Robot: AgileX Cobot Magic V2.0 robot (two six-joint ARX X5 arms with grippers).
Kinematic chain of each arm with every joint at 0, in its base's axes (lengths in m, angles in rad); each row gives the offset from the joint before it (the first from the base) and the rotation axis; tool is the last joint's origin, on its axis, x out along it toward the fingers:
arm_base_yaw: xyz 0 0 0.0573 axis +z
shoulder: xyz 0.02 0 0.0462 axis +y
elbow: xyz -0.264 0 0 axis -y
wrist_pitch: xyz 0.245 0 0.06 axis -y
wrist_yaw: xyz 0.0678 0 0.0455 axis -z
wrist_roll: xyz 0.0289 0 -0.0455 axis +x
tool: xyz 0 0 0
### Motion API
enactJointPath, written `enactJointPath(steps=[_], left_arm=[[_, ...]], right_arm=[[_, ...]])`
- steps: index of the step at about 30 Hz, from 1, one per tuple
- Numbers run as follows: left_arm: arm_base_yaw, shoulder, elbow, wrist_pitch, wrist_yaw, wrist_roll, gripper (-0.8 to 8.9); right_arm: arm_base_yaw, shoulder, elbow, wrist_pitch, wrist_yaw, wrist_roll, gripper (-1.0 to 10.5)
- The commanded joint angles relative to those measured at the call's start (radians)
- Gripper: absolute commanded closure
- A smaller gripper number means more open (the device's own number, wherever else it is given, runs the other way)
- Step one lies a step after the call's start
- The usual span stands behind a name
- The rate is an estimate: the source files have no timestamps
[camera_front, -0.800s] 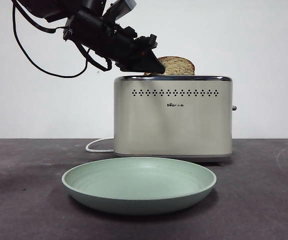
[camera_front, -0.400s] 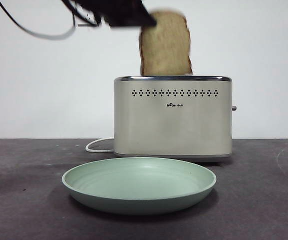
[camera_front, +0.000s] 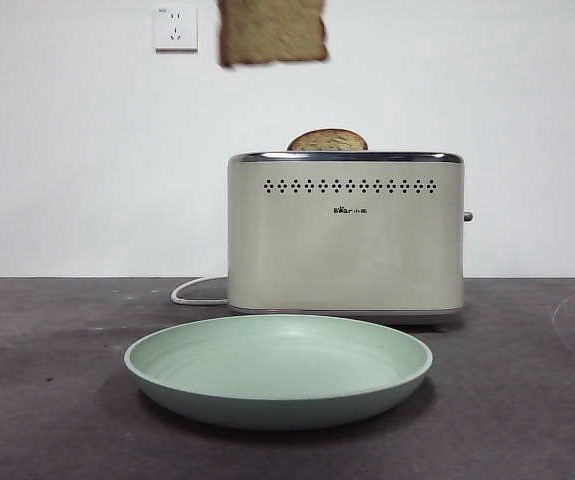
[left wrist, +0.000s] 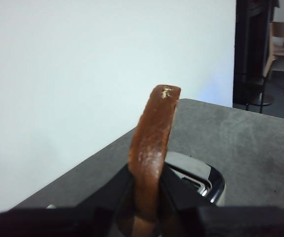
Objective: Take the bread from the toaster,put the bread on the plate,put the plate on the table
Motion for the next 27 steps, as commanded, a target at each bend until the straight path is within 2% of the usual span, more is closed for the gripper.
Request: enactJointPath(steps=[1,7,14,20,27], left_arm=[[0.001,-0.069,0.002,-0.080,-0.027,-0.005,8.21],[0.001,-0.229,0.001,-0.288,-0.132,-0.044,8.21],[0.000,-0.409,-0.034,-0.454,-0.278,-0.094,8.20],[0.000,-0.640,-0.241,-0.484,-0.361,-0.215,8.21],[-0.002,-0.864,-0.444,-0.613,-0.350,-0.382,8.21]], right_arm=[[0.002,-0.001,0.002,0.001,0.000,0.008,3.2],[0.002,0.000,0.002,0.002,0.000,0.008,3.2],[0.002,0.019,0.002,0.002,0.000,0.008,3.2],[0.002,0.049,0.002,0.004,-0.001,0.015,3.2],[0.002,0.126,0.002,0.071,-0.002,0.057,3.2]])
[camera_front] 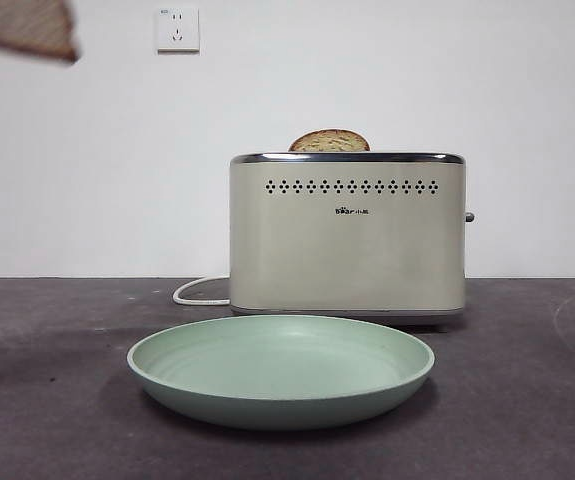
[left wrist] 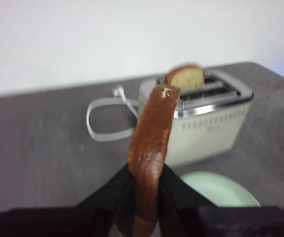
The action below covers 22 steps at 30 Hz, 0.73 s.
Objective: Take the bread from the toaster,put the bread on the plate,put the plate on the table
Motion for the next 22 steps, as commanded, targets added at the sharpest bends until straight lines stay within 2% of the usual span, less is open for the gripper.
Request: enactJointPath(steps=[1,10,19,22], left_arm=[[-0.002,-0.050,-0.040,-0.036,0.023,-0.105,8.21],[-0.002,-0.071,-0.046,-0.095,0.154,-0.140,8.21],[-0.002,-0.071,-0.046,-0.112,0.196,-0.158,8.21],[-0.002,-0.071,-0.046,-0.118,0.206,-0.158,8.21]], right_arm=[[0.003,0.044,0.002,0.021,-0.002,0.030,3.2],[0.094,0.288,0.002,0.075,0.002,0.032,3.2],[0.184,0.579,0.002,0.185,0.009,0.036,3.2],[0.200,0.661,0.002,0.214,0.010,0.036,3.6]])
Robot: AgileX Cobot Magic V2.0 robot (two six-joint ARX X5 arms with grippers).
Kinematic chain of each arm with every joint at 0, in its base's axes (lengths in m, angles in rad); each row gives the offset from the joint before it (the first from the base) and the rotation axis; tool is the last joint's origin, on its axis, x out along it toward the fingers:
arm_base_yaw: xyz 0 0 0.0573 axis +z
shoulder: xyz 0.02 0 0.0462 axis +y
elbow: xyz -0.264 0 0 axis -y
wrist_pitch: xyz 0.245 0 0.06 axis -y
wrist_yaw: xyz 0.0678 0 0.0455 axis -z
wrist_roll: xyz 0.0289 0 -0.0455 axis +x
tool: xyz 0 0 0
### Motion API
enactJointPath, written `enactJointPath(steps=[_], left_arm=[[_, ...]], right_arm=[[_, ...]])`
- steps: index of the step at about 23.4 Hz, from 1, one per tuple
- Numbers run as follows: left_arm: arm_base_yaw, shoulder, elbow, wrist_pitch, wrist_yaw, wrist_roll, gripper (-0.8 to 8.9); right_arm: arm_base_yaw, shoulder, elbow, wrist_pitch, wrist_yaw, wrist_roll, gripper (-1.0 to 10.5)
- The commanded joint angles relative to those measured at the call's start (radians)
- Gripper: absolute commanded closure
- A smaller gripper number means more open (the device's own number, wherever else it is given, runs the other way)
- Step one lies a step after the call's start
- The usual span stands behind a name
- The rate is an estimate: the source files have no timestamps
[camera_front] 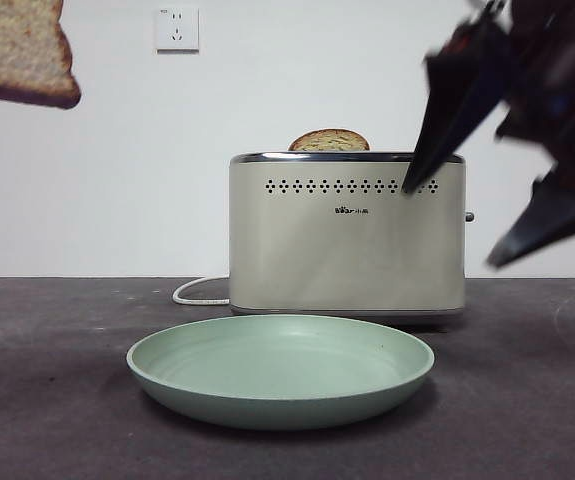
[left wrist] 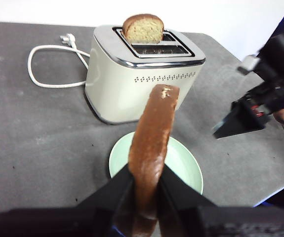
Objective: Take the bread from the toaster,put the bread on the plate,put the plate on the table
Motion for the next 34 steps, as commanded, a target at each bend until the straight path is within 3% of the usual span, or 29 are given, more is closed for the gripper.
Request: enactJointPath(steps=[1,10,13,16,23,34], left_arm=[[-0.001,-0.005,-0.006,0.006,0.008,-0.007,8.21],[-0.002,-0.005,-0.006,0.006,0.008,-0.007,8.21],[-0.001,-0.005,-0.006,0.006,0.007,-0.008,8.21],[-0.001,-0.005,-0.006,0.006,0.008,-0.008,8.21],[-0.001,-0.005,-0.006,0.006,0.032,-0.009,8.21],[-0.002,-0.005,-0.006,0.009,0.119,-0.039,8.21]], right_arm=[[0.016,0.072,0.002,0.024,0.001,0.003,3.8],[0.061,0.200,0.002,0.109,0.002,0.004,4.3],[0.079,0.224,0.002,0.136,0.002,0.003,6.4],[0.087,0.239,0.002,0.153,0.002,0.003,6.5],[0.087,0.261,0.001,0.187,0.048,0.010,9.3],[0.095,0.235,0.002,0.221,0.096,0.052,9.6]])
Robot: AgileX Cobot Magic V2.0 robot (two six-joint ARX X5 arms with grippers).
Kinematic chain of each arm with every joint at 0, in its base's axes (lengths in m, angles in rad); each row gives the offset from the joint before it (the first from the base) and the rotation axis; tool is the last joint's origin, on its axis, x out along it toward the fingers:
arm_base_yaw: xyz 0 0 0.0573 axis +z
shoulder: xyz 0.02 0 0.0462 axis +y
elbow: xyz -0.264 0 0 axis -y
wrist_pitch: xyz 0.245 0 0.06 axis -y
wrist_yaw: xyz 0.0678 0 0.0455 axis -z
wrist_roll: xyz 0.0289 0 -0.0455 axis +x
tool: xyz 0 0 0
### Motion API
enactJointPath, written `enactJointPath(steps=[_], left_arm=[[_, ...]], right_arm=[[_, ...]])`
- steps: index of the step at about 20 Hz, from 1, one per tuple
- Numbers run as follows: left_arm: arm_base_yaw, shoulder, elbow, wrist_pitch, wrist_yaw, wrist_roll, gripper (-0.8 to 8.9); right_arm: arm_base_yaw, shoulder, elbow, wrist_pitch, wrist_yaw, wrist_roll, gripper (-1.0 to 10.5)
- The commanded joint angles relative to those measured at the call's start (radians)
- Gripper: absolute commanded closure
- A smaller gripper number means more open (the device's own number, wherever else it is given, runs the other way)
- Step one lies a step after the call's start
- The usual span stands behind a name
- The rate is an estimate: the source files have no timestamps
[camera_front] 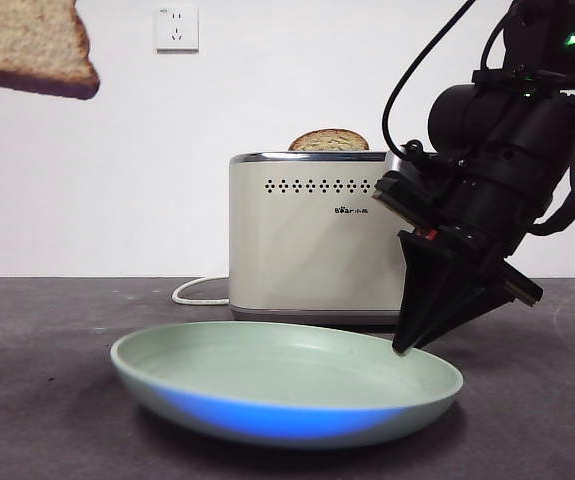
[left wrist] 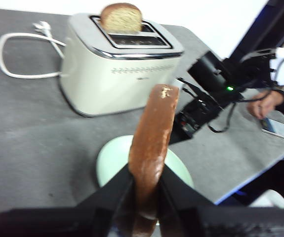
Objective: Take the bread from the toaster,put the bread on the plate,put the plate on the table
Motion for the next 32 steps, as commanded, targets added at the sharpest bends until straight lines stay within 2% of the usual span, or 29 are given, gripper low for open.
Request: enactJointPath(steps=[1,8,14,20,25,26,29,32], left_arm=[[-0.001,-0.005,-0.006,0.017,0.026,-0.023,8.22],[-0.001,0.061,-0.006,0.192,0.169,-0.099,8.22],[-0.001,0.296,-0.006,0.308,0.324,-0.114,8.22],[-0.001,0.530,-0.006,0.318,0.349,-0.060,8.22],[-0.001,0.661,-0.006,0.305,0.345,-0.059,8.05],[-0.001,0.676,-0.006,0.302,0.344,-0.059,7.56],[-0.001,0.684,-0.005,0.299,0.280,-0.058,3.75],[0.001,0.684,-0.003,0.298,0.258,-0.058,3.68]], right_arm=[[0.006,-0.046,0.000,0.011,0.006,0.030,9.6],[0.035,-0.320,0.000,-0.001,0.006,0.127,9.6],[0.138,-0.462,0.000,-0.003,0.014,0.184,9.6],[0.160,-0.469,0.000,-0.003,0.016,0.190,9.6],[0.160,-0.469,0.000,-0.003,0.013,0.189,9.6],[0.160,-0.469,0.000,-0.003,0.013,0.187,9.6],[0.160,-0.469,0.000,-0.010,0.013,0.184,9.6],[0.160,-0.469,0.000,-0.019,0.012,0.182,9.6]])
